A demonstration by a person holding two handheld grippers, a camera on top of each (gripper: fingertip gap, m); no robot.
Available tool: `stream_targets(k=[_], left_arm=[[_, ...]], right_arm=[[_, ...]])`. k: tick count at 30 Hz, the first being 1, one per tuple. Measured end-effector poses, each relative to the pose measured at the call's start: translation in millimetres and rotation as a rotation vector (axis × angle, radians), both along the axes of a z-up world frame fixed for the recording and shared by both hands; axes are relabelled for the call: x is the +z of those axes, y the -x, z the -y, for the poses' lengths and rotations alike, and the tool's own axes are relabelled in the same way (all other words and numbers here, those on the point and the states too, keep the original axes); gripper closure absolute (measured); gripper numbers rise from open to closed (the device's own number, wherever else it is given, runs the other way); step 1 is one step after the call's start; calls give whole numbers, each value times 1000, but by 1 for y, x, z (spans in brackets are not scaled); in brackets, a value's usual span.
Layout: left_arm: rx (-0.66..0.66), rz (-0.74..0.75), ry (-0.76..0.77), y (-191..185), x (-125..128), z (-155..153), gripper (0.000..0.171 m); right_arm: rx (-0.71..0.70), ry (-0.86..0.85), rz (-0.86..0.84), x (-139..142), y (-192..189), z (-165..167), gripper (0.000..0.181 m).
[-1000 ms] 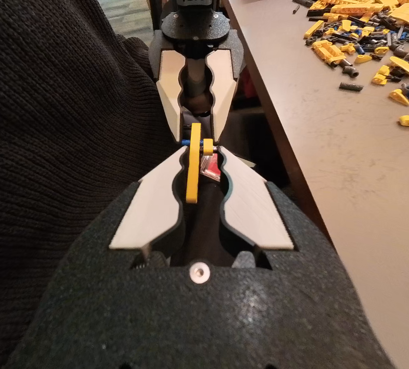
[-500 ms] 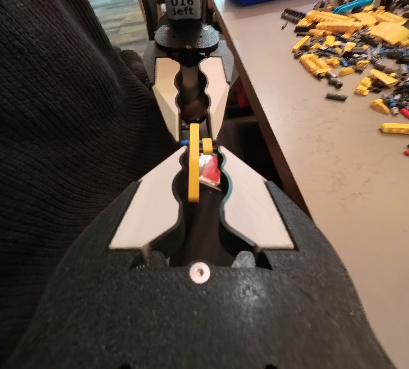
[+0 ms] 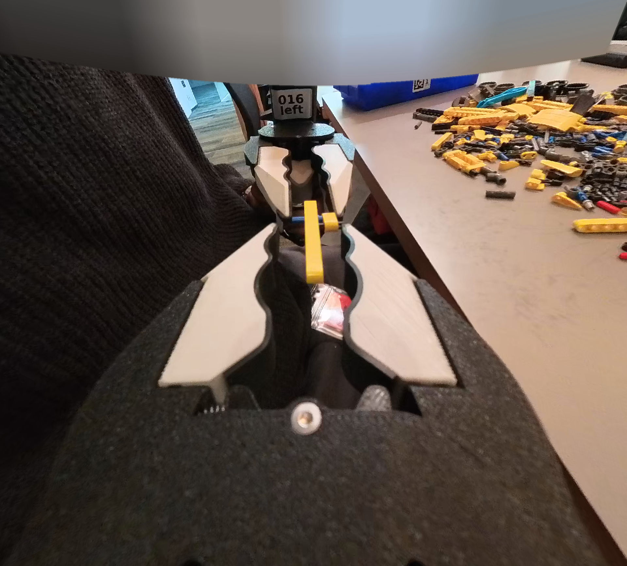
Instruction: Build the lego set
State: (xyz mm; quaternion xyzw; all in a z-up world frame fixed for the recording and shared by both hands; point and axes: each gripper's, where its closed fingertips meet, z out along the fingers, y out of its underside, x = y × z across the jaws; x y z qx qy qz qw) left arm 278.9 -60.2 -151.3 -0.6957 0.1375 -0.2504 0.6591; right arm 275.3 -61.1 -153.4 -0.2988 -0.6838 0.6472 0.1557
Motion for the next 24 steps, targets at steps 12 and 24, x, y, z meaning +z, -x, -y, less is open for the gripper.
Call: stream_targets(k=[12, 24], left_arm=[[-3, 31, -19, -3, 4, -1, 147], [-14, 43, -8, -4, 1, -3, 147]], right_arm=[[-22, -19, -18, 0, 2, -5, 161], [-57, -41, -12, -2, 1, -6, 163]])
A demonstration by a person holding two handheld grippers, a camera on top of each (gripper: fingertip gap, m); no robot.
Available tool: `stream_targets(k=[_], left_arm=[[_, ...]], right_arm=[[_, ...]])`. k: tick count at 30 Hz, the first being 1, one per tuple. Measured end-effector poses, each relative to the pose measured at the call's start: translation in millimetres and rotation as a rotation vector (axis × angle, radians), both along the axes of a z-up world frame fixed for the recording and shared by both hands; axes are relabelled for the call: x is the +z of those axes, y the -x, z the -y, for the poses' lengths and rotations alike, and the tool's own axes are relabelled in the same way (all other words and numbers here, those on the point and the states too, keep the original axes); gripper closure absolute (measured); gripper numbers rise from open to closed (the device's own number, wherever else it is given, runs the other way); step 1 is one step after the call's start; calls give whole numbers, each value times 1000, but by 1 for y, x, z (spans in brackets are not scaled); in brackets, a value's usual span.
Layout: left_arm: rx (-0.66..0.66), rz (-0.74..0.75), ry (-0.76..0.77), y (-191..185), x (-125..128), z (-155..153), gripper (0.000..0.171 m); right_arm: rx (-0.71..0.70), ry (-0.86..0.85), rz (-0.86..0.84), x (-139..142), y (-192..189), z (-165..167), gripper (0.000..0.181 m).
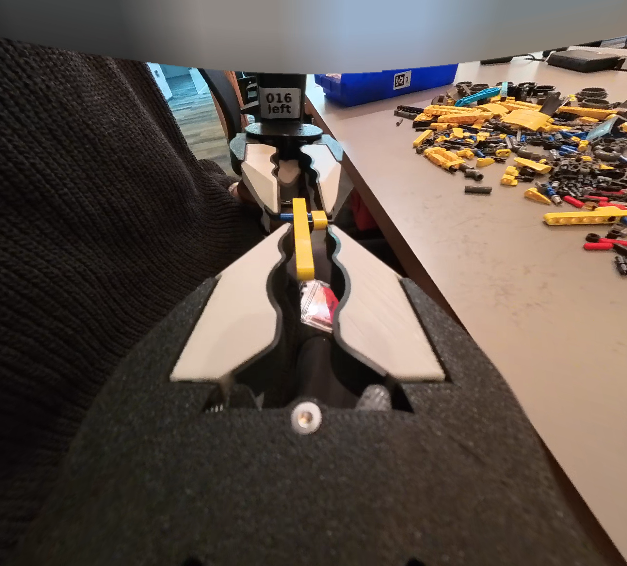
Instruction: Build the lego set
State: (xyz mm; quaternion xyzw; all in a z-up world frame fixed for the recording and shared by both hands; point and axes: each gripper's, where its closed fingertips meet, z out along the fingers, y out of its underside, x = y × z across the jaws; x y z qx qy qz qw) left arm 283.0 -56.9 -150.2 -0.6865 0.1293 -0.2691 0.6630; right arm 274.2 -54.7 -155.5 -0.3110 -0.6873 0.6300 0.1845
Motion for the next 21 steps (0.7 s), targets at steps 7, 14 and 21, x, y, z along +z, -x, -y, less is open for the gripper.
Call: stream_targets(k=[7, 14, 21], left_arm=[[4, -17, 15, 0, -3, -1, 148], [7, -6, 10, 1, -2, -2, 149], [26, -1, 17, 1, -7, -6, 149]], right_arm=[[4, -19, 2, -3, -1, -1, 165], [-6, -40, -21, -2, 0, -2, 167], [-26, -92, -14, -7, -1, -5, 168]])
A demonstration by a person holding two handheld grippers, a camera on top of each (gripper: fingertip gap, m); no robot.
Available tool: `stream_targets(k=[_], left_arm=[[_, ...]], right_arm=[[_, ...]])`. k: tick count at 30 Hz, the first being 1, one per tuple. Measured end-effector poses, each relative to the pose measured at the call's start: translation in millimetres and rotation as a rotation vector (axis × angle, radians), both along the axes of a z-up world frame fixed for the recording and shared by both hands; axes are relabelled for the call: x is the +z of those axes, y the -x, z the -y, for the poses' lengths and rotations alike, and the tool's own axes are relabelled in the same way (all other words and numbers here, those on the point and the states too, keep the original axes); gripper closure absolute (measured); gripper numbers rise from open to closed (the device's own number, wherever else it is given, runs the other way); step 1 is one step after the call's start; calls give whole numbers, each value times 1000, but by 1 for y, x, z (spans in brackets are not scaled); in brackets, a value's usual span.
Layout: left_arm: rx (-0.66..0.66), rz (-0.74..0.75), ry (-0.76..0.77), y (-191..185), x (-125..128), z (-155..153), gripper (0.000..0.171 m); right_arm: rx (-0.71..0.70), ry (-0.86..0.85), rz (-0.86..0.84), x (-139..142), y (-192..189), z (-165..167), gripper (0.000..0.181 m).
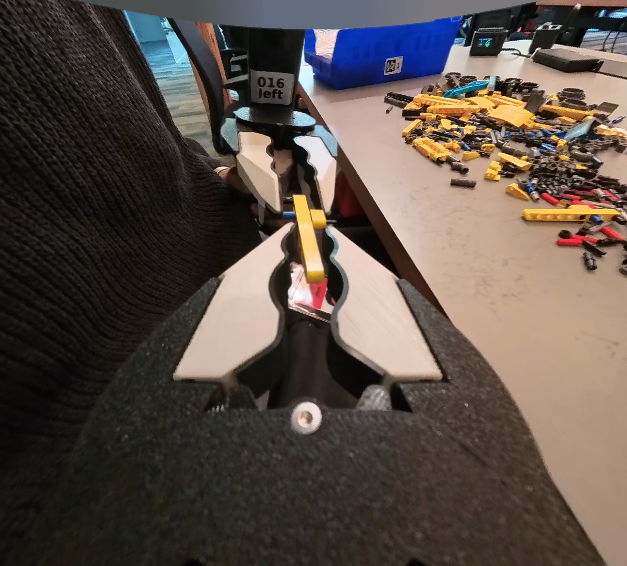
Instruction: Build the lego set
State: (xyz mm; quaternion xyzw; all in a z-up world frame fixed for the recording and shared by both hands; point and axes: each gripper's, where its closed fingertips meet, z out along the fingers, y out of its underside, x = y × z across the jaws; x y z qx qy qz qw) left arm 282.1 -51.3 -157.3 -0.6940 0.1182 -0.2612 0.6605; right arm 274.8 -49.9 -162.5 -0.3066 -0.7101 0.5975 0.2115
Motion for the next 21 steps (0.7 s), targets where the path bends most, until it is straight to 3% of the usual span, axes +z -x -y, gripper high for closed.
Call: stream_targets(k=[8, 12, 16, 21], left_arm=[[10, -39, -19, 0, 2, 1, 149], [30, 13, -42, 3, 6, -3, 149], [77, 78, 11, 17, 1, -10, 136], [117, 135, 24, 35, 3, -11, 134]], right_arm=[[8, 0, -32, 1, 0, 0, 169], [15, 56, -53, 7, 3, -3, 168], [-20, 42, -92, 11, 9, -13, 167], [-103, -22, -163, 15, 22, -29, 167]])
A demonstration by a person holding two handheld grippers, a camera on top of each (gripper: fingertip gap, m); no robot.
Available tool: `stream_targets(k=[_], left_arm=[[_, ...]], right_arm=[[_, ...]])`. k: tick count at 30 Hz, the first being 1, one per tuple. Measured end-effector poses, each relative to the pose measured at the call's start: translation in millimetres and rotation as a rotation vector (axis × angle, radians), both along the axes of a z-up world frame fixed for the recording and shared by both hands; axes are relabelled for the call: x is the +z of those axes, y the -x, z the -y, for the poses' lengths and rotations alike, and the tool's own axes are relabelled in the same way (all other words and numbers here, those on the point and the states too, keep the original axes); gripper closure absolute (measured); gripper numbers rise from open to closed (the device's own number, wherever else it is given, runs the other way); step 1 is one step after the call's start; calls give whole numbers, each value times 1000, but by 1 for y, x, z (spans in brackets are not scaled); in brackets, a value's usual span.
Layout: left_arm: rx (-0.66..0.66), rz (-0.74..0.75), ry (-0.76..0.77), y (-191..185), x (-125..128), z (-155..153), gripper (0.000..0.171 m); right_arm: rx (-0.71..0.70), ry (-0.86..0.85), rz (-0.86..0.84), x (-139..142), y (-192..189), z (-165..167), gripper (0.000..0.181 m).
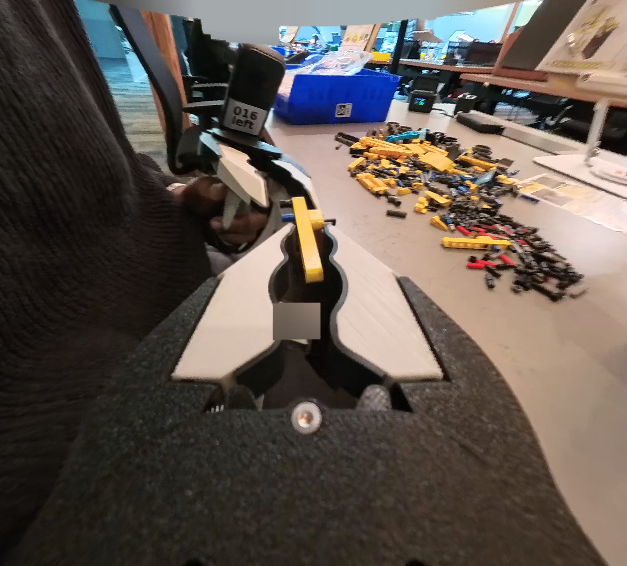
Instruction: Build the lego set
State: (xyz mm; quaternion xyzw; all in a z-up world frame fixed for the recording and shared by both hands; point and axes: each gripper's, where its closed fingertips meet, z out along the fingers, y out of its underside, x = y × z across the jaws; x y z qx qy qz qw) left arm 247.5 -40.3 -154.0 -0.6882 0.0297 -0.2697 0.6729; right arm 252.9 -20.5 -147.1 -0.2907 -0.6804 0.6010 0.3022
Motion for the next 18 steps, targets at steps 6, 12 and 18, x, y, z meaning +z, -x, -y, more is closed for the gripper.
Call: stream_targets(k=[6, 12, 18], left_arm=[[73, 22, 1, 30, 13, -4, 134], [131, 19, 71, 64, 17, -14, 134], [119, 38, 185, 81, 1, -20, 134]], right_arm=[[-190, -154, -15, -6, 37, -30, 166], [-416, -348, 229, -48, 73, -90, 165], [-379, -229, 396, -64, 81, -101, 166]])
